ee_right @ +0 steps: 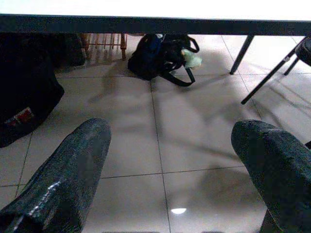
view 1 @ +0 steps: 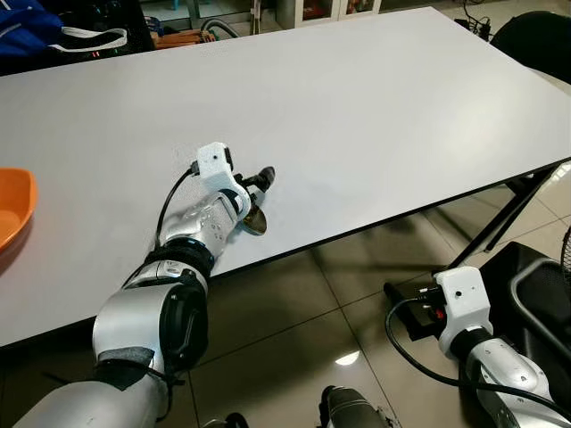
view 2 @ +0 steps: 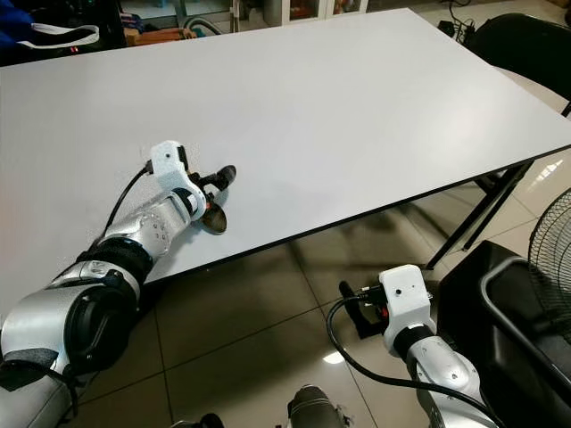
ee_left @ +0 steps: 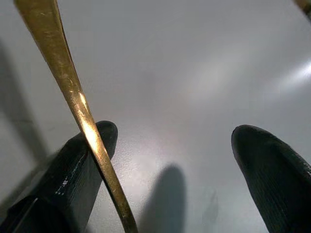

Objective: Setting the table

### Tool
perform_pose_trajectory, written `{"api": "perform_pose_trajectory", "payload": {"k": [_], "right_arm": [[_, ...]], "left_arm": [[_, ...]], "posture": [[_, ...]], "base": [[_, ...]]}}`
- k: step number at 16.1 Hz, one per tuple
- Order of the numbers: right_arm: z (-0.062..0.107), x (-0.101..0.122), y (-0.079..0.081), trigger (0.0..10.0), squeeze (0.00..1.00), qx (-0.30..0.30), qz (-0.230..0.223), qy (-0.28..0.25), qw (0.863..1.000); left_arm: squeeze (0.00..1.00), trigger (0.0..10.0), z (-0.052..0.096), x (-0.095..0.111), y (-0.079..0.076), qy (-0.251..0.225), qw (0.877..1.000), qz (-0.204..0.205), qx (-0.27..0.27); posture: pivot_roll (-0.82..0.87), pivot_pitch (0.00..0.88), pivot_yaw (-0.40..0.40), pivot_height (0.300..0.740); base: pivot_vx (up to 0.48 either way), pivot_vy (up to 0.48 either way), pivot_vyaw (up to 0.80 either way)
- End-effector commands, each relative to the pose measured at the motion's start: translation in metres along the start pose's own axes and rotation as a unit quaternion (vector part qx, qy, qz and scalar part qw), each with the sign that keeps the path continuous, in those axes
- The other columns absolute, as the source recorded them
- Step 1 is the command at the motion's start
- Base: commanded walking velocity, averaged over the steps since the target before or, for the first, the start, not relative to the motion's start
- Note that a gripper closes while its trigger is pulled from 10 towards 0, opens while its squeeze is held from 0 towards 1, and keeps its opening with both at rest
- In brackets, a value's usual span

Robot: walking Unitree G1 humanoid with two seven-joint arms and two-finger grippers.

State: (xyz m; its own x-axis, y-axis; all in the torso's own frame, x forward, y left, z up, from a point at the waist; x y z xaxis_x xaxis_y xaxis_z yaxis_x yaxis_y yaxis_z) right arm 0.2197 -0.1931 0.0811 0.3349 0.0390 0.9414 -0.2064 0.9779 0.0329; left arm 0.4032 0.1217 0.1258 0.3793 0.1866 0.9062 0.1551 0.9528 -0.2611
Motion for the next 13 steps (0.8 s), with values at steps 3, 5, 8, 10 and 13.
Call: {"api": "perform_pose_trajectory", "payload": {"k": [3, 5, 8, 10, 13], "right_arm": [[0.002, -0.002, -0.002, 10.0, 0.00, 0.001, 0.005, 0.007, 1.000], [0.002, -0.002, -0.002, 10.0, 0.00, 0.003, 0.007, 0.009, 1.000], [0.005, -0.003, 0.000, 10.0, 0.00, 0.013, 0.017, 0.014, 1.000], [0.007, -0.006, 0.000, 10.0, 0.00, 0.016, 0.017, 0.019, 1.000], [0.006, -0.008, 0.001, 10.0, 0.00, 0.022, 0.018, 0.025, 0.999]], "left_arm": [[0.00, 10.0, 0.007, -0.041, 0.020, 0.107, 0.993, -0.028, 0.048], [0.00, 10.0, 0.009, -0.042, 0.025, 0.122, 0.990, -0.045, 0.061], [0.00, 10.0, 0.013, -0.039, 0.039, 0.138, 0.985, -0.065, 0.079], [0.00, 10.0, 0.015, -0.029, 0.049, 0.133, 0.984, -0.073, 0.092], [0.00, 10.0, 0.017, -0.019, 0.056, 0.130, 0.982, -0.096, 0.102]], "posture": [[-0.41, 0.108, 0.011, 0.740], [-0.41, 0.110, 0.012, 0.740], [-0.41, 0.115, 0.026, 0.740], [-0.40, 0.116, 0.023, 0.740], [-0.40, 0.113, 0.021, 0.740]], "base": [[0.000, 0.000, 0.00], [0.000, 0.000, 0.00], [0.000, 0.000, 0.00], [0.000, 0.000, 0.00], [0.000, 0.000, 0.00]]}}
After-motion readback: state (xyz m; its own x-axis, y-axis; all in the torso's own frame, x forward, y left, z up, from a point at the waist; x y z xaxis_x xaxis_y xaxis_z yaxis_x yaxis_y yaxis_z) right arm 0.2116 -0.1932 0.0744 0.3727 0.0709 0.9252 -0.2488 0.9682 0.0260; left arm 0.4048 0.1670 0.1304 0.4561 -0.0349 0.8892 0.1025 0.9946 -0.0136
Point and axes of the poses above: a point about 5 cm out from each wrist's last joint towards the gripper, its own z axis pointing back from the gripper into the wrist, its own x axis along the axis of the wrist's last joint, y = z × x, the point moved 1 cm from there along -z, pointing out of the wrist towards the gripper, and after that the axes turned 10 degrees about -z, right-handed, at the moved point
